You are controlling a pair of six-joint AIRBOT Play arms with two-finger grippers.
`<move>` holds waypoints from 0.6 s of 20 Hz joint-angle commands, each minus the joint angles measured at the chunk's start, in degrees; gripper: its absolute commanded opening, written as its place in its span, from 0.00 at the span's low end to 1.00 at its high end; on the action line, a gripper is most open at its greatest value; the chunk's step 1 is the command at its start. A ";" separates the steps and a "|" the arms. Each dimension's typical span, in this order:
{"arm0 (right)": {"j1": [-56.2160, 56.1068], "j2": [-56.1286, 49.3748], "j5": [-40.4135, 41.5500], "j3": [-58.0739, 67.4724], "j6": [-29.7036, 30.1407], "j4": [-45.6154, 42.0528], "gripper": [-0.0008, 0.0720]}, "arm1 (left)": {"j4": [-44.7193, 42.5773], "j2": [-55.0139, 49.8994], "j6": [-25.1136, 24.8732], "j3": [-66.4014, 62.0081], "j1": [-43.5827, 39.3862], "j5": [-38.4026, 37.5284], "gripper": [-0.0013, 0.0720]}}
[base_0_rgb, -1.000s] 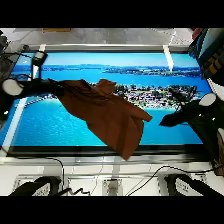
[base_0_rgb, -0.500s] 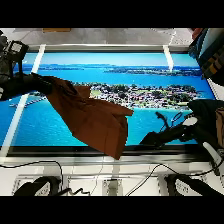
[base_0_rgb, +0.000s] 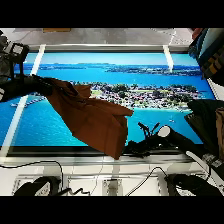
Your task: Fold the clothes and pants, and hang the long-sleeved shirts on hangers.
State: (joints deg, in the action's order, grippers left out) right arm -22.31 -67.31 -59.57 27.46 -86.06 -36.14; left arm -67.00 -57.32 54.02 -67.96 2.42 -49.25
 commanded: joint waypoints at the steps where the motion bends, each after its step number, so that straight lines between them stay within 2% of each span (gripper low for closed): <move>1: -4.98 -0.02 8.52 -0.09 -12.87 0.28 0.62 | 0.02 0.02 0.00 0.02 0.07 0.00 0.04; 4: -5.25 -0.83 10.01 -0.09 -17.53 0.59 0.62 | 0.20 0.02 0.15 0.02 0.07 0.00 0.04; 7: -6.47 -4.31 10.08 -0.09 -18.49 1.90 0.62 | 0.17 0.02 2.62 0.02 0.07 0.00 0.04; 10: -8.72 -8.24 11.76 -0.09 -18.43 7.48 0.62 | 0.17 0.02 2.60 0.02 0.07 0.00 0.04; 11: -9.53 -8.85 12.72 -0.09 -18.25 9.25 0.60 | 0.17 0.02 2.58 0.02 0.07 0.00 0.04; 12: -10.34 -9.05 13.68 -0.09 -18.18 10.38 0.47 | 0.17 0.02 2.58 0.02 0.07 0.00 0.04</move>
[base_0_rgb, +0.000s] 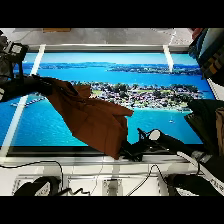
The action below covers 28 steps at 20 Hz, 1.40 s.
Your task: Fold the clothes and pants, and hang the long-sleeved shirts on hangers.
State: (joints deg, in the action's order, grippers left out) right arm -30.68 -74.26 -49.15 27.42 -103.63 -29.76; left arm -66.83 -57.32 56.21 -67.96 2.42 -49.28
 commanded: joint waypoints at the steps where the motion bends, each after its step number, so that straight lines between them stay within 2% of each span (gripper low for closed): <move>1: -2.78 -2.08 4.61 -0.02 -0.61 4.59 0.32 | 0.00 0.02 0.39 0.02 0.07 0.02 0.04; 2: -3.26 -2.08 5.70 -0.02 -0.52 4.72 0.23 | 0.00 0.02 0.39 0.02 0.07 0.02 0.04; 3: -3.34 -2.08 6.71 -0.02 0.24 4.57 0.23 | 0.00 0.02 0.39 0.02 0.07 0.02 0.04; 4: -3.28 -2.03 7.80 -0.02 1.92 4.52 0.16 | 0.00 0.02 0.39 0.02 0.07 0.02 0.04; 5: -3.28 -2.03 8.26 0.24 3.21 4.37 0.03 | -0.02 0.02 0.39 0.02 0.07 0.02 0.04; 9: -3.28 -0.61 7.63 5.22 14.34 2.89 0.03 | -0.02 0.02 0.39 0.02 0.07 0.02 0.04; 12: -2.82 2.91 7.26 12.39 14.69 -7.32 0.03 | -0.02 0.13 1.79 0.00 0.07 0.48 0.04; 14: -0.37 5.64 5.16 18.01 14.51 -16.00 0.03 | -0.02 0.46 12.11 -0.07 0.74 2.82 0.04; 16: 4.26 9.35 2.95 23.67 14.16 -22.23 0.03 | 0.00 1.01 18.60 -0.22 2.27 3.96 0.04; 19: 13.40 15.28 2.01 30.32 14.14 -28.00 0.03 | 0.02 2.75 19.47 -0.92 4.74 3.89 0.04; 23: 26.21 21.86 1.60 39.21 14.53 -32.24 0.03 | 0.35 8.20 24.68 -2.19 7.76 4.76 0.04; 28: 31.76 26.97 0.94 52.00 16.39 -36.96 0.03 | 2.21 17.07 24.79 -3.17 8.39 10.34 0.04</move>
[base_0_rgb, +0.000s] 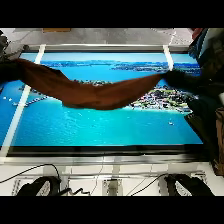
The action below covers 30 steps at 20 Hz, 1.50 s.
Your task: Fold the clothes and pants, and hang the long-sleeved shirts on hangers.
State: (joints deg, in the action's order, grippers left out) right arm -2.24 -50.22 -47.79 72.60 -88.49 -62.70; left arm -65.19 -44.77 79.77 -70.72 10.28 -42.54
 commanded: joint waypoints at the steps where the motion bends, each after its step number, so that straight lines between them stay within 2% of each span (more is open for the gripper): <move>1: 3.32 3.67 -1.27 9.49 1.25 -5.01 0.03 | 0.66 6.47 1.22 -0.42 0.52 5.31 0.04; 6: 3.21 7.78 -3.87 18.18 3.17 -5.09 0.03 | 3.63 15.34 1.22 -0.42 0.52 12.22 0.04; 11: 3.21 14.05 -4.39 22.10 3.15 -5.09 0.03 | 3.56 22.56 1.22 -0.42 0.52 12.17 0.04; 13: 3.23 16.39 -6.93 22.27 3.17 -5.18 0.03 | 3.45 24.28 1.22 -0.39 0.52 9.05 0.04; 15: 3.28 16.76 -11.93 22.25 3.13 -5.79 0.03 | 1.81 24.20 1.36 -0.26 0.52 1.11 0.04; 17: 3.28 13.94 -21.31 21.66 1.33 -6.36 0.03 | 0.52 21.97 8.76 1.60 0.52 -9.77 0.04; 18: 3.28 11.63 -25.35 20.65 0.92 -6.34 0.03 | 0.57 20.24 10.88 3.34 0.52 -13.57 0.04; 20: 3.26 4.74 -27.67 16.50 0.92 -6.25 0.03 | 0.72 15.30 11.10 8.41 0.52 -14.88 0.04; 22: 3.26 -3.76 -22.77 12.11 0.96 -6.29 0.03 | 0.81 7.50 11.08 13.84 0.48 -8.37 0.04; 25: 3.26 -18.53 -9.94 8.63 0.96 -6.08 0.03 | 2.64 -8.68 10.91 17.77 0.07 5.70 0.04; 28: 3.26 -31.43 1.97 8.66 0.92 -3.65 0.03 | 15.98 -24.17 10.88 17.57 -0.63 16.20 0.04; 30: 3.26 -36.65 8.02 8.66 0.87 0.17 0.03 | 24.28 -30.82 10.58 16.70 -1.31 19.34 0.04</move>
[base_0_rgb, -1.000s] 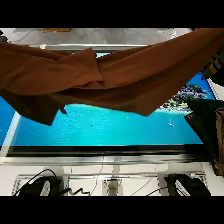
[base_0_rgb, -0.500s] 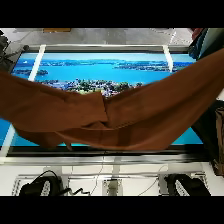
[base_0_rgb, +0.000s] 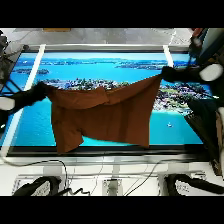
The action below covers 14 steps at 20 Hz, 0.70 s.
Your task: Fold the clothes and pants, and hang the long-sleeved shirts on hangers.
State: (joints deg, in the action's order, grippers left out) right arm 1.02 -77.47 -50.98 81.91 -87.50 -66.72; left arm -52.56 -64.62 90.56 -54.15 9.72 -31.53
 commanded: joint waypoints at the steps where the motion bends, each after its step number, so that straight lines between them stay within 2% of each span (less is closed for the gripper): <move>1: 0.00 -11.15 13.40 -0.66 -0.11 6.25 0.03 | 13.05 -13.53 -2.62 -0.90 -1.51 8.74 0.04; 6: -0.04 -13.38 23.69 -0.48 -0.11 8.46 0.03 | 13.20 -17.44 -17.84 -7.06 -5.11 10.40 0.04; 7: -0.04 -13.35 25.38 -0.26 -0.11 8.48 0.03 | 13.18 -17.44 -20.35 -8.52 -5.25 10.58 0.10; 8: -0.04 -13.38 26.23 -0.09 -0.09 8.44 0.16 | 13.18 -17.44 -23.23 -9.62 -5.25 10.51 0.54; 9: -0.02 -13.35 25.94 -0.09 -0.11 8.41 0.67 | 13.14 -17.38 -24.55 -10.23 -5.20 10.36 0.96; 10: 0.02 -13.38 25.46 -0.11 -0.04 8.00 0.95 | 12.87 -17.07 -24.59 -10.25 -5.05 10.05 0.98; 12: 0.31 -13.14 23.61 -0.02 -0.02 4.98 0.95 | 9.27 -15.91 -24.59 -10.25 -3.69 7.26 0.97; 14: 1.92 -12.31 19.87 0.07 -0.04 0.50 0.94 | 3.34 -13.27 -24.57 -10.25 -0.39 0.04 0.94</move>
State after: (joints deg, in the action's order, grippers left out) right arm 1.76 -90.32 -28.40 81.82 -87.59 -61.54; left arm -43.29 -79.90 67.94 -63.83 6.74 -24.82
